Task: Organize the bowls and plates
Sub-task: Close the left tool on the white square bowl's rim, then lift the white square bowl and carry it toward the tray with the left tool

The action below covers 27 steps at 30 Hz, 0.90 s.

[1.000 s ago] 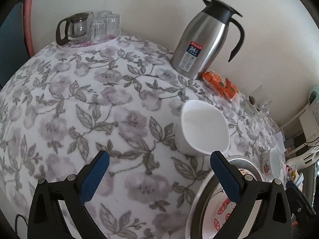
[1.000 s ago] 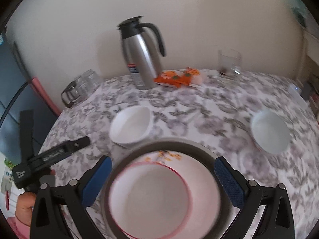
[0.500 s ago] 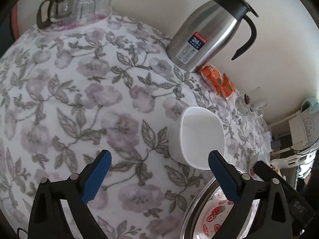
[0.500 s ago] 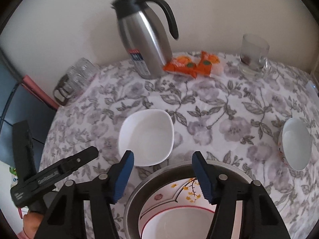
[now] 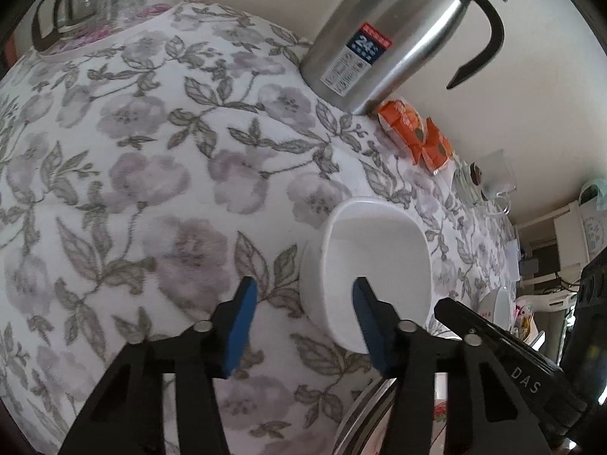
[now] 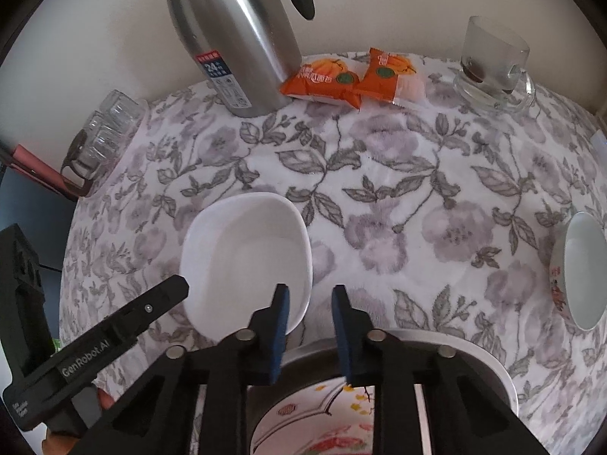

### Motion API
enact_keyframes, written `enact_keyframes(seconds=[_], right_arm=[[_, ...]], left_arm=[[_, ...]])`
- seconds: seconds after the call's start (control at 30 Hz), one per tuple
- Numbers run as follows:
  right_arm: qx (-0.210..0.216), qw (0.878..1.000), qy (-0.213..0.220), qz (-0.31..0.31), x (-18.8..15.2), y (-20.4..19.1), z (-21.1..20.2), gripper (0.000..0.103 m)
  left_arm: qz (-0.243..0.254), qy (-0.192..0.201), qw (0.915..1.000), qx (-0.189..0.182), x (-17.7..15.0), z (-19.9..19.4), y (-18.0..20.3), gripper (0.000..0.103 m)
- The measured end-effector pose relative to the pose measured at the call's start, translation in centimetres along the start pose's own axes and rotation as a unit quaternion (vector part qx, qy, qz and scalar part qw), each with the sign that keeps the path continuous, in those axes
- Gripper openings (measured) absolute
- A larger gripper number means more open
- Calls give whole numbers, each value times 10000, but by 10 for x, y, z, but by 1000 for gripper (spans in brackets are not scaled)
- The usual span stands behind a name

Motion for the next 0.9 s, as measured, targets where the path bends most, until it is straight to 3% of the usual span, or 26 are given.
enact_keyframes(seconds=[0.1,0.27,0.9], right_arm=[[11,10000,-88,22,3,0,8,13],[-45,9999,-166,-14,6,-3,17,10],[-188,9991,-356,-125,-1,-12,39,9]], left_arm=[[32,-47,10000,65,2,9,1,36],[54,-67,9999,79,7,18,3,22],[189,-78,9993,328,7,41,8,10]])
Point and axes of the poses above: each gripper's, at about its wrist camera, not at the fingertips, and z roughly the way its jaws point, y to its right, x to its top, the point moved 9 cm from there along z, roughly the way its jaws point, and after that the axes turned 2 degrees about -x, right-handed, at the moved point
